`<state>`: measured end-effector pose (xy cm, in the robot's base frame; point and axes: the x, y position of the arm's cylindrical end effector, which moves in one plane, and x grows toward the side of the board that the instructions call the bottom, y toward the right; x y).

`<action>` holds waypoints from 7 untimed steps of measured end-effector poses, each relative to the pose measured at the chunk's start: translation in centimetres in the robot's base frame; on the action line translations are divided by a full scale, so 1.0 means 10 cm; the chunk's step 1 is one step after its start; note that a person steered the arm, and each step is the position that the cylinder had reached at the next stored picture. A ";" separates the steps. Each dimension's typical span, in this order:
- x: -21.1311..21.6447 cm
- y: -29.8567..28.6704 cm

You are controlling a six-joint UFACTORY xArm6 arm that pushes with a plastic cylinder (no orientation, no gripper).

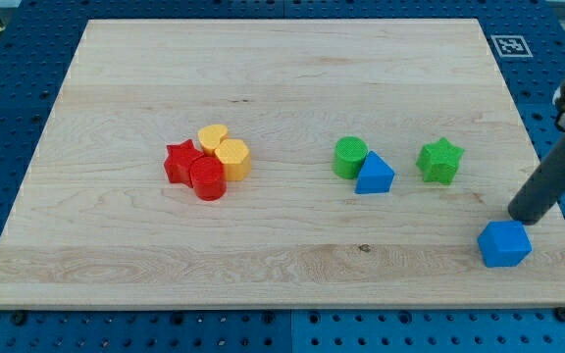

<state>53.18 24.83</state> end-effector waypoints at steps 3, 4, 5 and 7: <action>-0.03 -0.38; -0.05 -0.39; -0.06 -0.39; -0.15 -0.39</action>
<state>51.72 20.97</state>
